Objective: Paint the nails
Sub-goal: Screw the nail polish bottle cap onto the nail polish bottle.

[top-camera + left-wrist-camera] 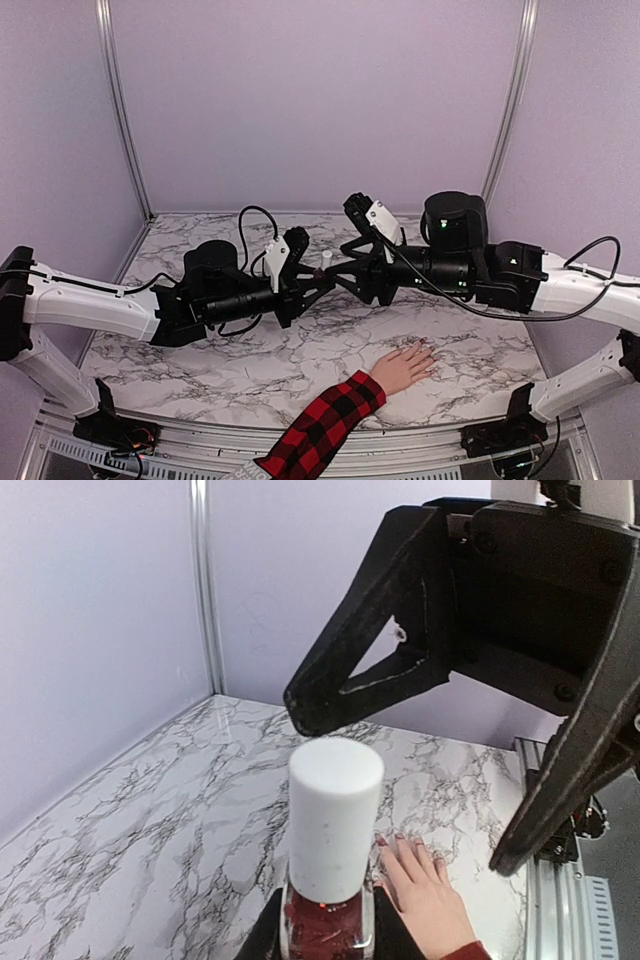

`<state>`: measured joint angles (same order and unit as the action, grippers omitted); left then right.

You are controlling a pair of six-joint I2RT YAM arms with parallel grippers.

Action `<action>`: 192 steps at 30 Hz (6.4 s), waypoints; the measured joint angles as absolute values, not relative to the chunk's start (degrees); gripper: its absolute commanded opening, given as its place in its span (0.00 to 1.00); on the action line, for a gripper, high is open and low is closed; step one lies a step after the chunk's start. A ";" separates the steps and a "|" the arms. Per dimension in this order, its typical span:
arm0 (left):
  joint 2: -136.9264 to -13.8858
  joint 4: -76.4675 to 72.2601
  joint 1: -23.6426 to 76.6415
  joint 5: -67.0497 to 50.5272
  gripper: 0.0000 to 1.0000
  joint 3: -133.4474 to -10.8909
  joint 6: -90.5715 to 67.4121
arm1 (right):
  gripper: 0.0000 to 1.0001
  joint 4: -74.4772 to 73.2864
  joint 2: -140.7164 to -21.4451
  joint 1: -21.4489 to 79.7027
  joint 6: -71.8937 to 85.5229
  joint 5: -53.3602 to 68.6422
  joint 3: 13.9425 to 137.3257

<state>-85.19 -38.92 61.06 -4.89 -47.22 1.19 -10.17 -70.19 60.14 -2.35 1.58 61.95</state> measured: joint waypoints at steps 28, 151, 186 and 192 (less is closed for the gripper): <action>-86.94 -38.35 61.06 -45.52 0.00 -50.04 0.80 | 0.17 -15.03 -66.02 60.16 -14.50 35.44 59.55; -84.82 -33.67 60.51 -37.74 0.00 -49.39 2.81 | 0.01 -7.51 -64.93 59.07 -15.73 31.22 55.16; -88.58 -39.72 59.83 -4.69 0.00 -49.21 -6.74 | 0.36 4.97 -73.10 58.30 -1.72 -0.49 55.24; -88.55 -40.86 59.00 -11.66 0.00 -49.21 -6.20 | 0.54 3.73 -69.28 57.23 -2.76 4.40 53.41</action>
<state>-88.55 -40.86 59.00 -11.66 -49.21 -6.20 3.73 -69.28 57.23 -2.76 4.40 53.41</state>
